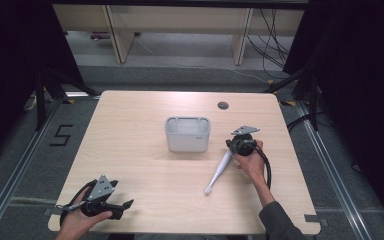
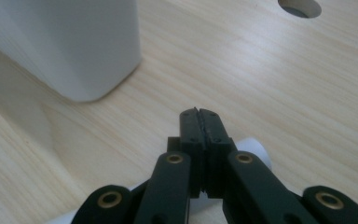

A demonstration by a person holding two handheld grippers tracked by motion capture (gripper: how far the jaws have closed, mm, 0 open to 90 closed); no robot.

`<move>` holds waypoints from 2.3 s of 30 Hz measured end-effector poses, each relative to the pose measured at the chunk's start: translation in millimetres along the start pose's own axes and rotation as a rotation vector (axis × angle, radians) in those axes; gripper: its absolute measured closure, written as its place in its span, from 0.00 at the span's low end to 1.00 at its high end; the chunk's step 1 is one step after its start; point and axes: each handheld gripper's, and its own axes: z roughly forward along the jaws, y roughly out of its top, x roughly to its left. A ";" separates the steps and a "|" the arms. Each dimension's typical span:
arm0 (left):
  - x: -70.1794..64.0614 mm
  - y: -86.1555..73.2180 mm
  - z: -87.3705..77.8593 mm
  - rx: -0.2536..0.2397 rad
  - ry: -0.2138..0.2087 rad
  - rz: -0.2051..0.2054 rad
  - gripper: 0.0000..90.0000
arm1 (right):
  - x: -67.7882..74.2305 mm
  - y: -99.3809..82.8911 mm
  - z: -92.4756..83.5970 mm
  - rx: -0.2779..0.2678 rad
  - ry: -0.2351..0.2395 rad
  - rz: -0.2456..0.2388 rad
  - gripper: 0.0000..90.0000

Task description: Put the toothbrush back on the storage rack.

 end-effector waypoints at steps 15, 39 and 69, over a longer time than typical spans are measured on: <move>-0.7 -0.2 -0.2 -0.021 -0.003 -0.011 0.17 | -0.7 -11.1 -12.6 0.050 -0.009 -0.030 0.99; 0.4 -0.2 -0.3 0.000 0.006 0.008 0.17 | 11.1 -42.2 -55.3 0.109 0.005 -0.090 0.97; -0.3 -0.2 -0.7 -0.013 -0.001 -0.001 0.17 | 33.2 -76.4 -93.1 0.139 0.027 -0.112 0.96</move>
